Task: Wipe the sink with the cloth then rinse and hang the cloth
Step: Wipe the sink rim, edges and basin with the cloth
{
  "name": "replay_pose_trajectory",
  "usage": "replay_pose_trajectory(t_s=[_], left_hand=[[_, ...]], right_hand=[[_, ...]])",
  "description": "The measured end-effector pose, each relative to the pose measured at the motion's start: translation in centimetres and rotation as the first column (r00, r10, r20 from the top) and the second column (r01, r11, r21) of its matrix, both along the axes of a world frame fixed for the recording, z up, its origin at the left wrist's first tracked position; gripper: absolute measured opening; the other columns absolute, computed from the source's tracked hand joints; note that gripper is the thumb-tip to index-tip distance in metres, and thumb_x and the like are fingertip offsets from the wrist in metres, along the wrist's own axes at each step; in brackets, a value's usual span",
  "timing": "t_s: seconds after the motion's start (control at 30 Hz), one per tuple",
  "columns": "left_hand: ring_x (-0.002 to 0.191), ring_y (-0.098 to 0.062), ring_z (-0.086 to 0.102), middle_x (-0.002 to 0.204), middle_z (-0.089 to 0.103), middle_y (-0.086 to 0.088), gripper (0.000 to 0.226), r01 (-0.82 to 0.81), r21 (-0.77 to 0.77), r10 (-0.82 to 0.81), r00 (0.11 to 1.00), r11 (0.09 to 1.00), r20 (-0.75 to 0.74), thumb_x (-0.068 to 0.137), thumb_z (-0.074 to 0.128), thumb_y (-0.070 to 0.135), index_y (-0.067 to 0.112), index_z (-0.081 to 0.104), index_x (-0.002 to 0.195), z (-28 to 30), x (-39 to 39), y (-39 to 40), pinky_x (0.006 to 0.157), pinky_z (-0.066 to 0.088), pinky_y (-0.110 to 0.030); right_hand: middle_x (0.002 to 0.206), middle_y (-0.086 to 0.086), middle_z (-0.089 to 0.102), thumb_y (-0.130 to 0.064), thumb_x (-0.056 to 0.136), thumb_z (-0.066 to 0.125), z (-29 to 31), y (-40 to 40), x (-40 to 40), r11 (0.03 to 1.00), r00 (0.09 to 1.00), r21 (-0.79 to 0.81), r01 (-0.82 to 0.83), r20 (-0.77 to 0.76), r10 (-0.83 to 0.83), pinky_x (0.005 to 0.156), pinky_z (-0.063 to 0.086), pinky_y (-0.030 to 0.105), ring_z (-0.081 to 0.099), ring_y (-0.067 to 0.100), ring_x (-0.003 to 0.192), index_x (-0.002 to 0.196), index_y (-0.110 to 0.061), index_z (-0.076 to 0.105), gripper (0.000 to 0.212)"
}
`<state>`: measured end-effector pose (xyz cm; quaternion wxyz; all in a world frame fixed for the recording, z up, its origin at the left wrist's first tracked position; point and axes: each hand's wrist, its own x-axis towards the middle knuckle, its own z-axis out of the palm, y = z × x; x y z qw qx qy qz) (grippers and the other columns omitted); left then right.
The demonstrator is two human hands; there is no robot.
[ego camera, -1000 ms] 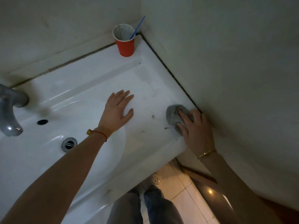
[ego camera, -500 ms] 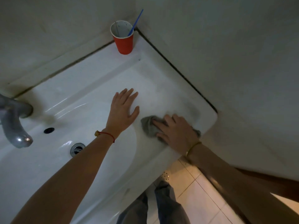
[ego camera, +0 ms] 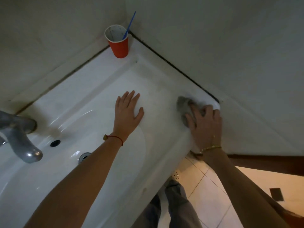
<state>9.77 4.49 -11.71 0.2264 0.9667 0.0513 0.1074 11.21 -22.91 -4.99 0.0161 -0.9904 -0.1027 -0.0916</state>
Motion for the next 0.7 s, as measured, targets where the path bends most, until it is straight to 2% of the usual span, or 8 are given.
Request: replay_pose_trajectory(t_s=[0.1,0.17,0.23,0.33,0.4,0.5,0.63,0.7], left_hand=[[0.145,-0.027,0.031,0.153,0.043,-0.006,0.052,-0.010,0.002,0.010,1.000,1.000,0.003,0.095,0.051,0.036,0.016,0.048,0.143,0.1,-0.1,-0.1,0.123,0.014,-0.045],[0.145,-0.027,0.031,0.153,0.043,-0.006,0.052,-0.012,-0.001,0.012,1.000,1.000,0.002,0.095,0.050,0.036,0.016,0.048,0.143,0.1,-0.1,-0.2,0.123,0.015,-0.046],[0.145,-0.027,0.031,0.153,0.043,-0.006,0.051,-0.012,-0.005,0.012,1.000,1.000,0.002,0.095,0.050,0.036,0.016,0.048,0.143,0.3,-0.1,-0.2,0.123,0.015,-0.046],[0.145,-0.027,0.031,0.153,0.043,-0.006,0.051,-0.009,0.007,0.009,1.000,1.000,-0.007,0.095,0.050,0.036,0.016,0.048,0.143,0.3,-0.1,-0.1,0.122,0.017,-0.048],[0.145,-0.027,0.032,0.153,0.043,-0.006,0.051,-0.001,0.016,0.002,1.000,1.000,-0.014,0.095,0.049,0.036,0.016,0.048,0.143,0.3,-0.1,-0.1,0.122,0.017,-0.047],[0.145,-0.028,0.032,0.153,0.043,-0.007,0.052,-0.002,0.007,0.002,1.000,1.000,-0.020,0.095,0.049,0.035,0.015,0.048,0.143,0.3,-0.1,-0.1,0.122,0.016,-0.047],[0.145,-0.029,0.031,0.153,0.042,-0.007,0.052,0.000,0.003,0.000,1.000,1.000,-0.024,0.095,0.049,0.035,0.015,0.048,0.143,0.5,-0.2,-0.3,0.122,0.015,-0.046],[0.145,-0.029,0.031,0.153,0.042,-0.008,0.052,0.001,0.004,-0.001,1.000,1.000,-0.023,0.095,0.049,0.035,0.014,0.048,0.143,0.5,-0.2,-0.2,0.122,0.015,-0.046]], right_hand=[[0.108,0.020,0.053,-0.049,0.098,0.037,0.2,0.6,0.4,0.956,0.960,0.095,0.278,0.006,-0.280,0.063,0.039,0.037,0.048,0.035,0.084,0.131,-0.020,0.057,0.048],[0.111,0.020,0.054,-0.049,0.099,0.033,-0.1,1.5,-1.5,0.922,0.935,0.168,0.348,0.003,-0.354,0.065,0.034,0.035,0.048,0.034,0.087,0.130,-0.020,0.058,0.049],[0.118,0.021,0.051,-0.049,0.099,0.028,-0.2,2.4,-4.3,0.864,0.917,0.312,0.395,-0.083,-0.390,0.075,0.026,0.030,0.045,0.033,0.094,0.133,-0.019,0.055,0.053],[0.128,0.021,0.040,-0.045,0.097,0.047,0.2,2.7,-5.8,0.662,0.878,0.585,0.468,-0.225,-0.422,0.086,0.030,0.027,0.041,0.032,0.105,0.142,-0.021,0.046,0.051],[0.131,0.020,0.036,-0.037,0.094,0.057,0.3,2.7,-3.7,0.533,0.834,0.651,0.540,-0.329,-0.443,0.094,0.037,0.027,0.042,0.031,0.111,0.147,-0.016,0.037,0.060],[0.134,0.021,0.035,-0.035,0.094,0.059,0.5,3.2,-2.2,0.457,0.810,0.691,0.560,-0.340,-0.478,0.102,0.043,0.037,0.045,0.032,0.116,0.149,-0.008,0.030,0.068],[0.145,0.012,0.029,-0.032,0.092,0.063,0.2,5.1,-6.7,0.340,0.819,0.802,0.491,-0.292,-0.494,0.098,0.038,0.024,0.037,0.011,0.124,0.150,-0.017,0.026,0.071],[0.146,0.011,0.028,-0.028,0.094,0.060,-0.3,5.5,-7.8,0.404,0.853,0.807,0.432,-0.218,-0.475,0.094,0.041,0.022,0.038,0.012,0.124,0.146,-0.023,0.035,0.058]])
